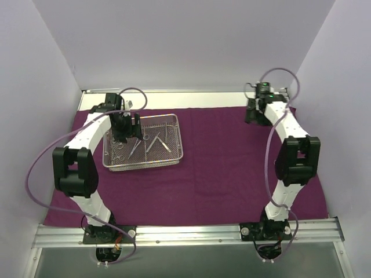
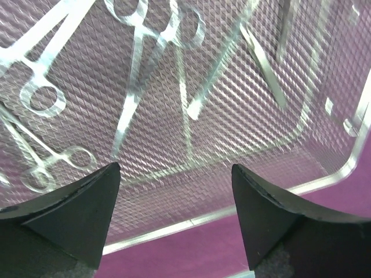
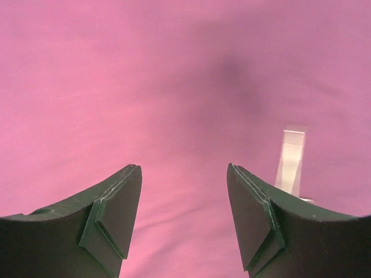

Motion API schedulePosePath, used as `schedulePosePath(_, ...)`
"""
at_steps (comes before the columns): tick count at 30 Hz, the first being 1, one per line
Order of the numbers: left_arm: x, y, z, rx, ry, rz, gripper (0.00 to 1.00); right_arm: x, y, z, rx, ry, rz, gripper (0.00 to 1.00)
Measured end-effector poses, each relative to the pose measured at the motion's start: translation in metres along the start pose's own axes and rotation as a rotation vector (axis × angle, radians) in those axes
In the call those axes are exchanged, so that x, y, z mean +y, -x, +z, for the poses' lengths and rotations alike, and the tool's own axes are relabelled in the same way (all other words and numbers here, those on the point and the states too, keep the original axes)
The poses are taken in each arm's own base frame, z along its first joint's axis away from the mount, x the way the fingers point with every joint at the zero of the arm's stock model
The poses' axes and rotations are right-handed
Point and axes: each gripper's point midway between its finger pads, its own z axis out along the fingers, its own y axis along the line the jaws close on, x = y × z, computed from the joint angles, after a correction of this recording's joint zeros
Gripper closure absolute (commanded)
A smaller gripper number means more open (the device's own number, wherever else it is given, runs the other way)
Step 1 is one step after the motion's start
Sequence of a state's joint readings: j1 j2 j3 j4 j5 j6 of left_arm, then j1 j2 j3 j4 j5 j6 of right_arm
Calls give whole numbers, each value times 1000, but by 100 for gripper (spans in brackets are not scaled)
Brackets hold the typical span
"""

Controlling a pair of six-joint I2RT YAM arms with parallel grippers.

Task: Open and lay out the surgical kit
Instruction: Pick up the medical item from the container.

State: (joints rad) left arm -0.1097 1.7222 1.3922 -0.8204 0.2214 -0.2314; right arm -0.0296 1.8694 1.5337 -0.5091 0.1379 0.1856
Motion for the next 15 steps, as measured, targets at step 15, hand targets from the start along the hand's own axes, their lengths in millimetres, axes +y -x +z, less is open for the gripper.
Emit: schedulePosePath(15, 50, 77, 56, 15, 275, 118, 16, 149, -43, -101, -38, 484, -136, 38)
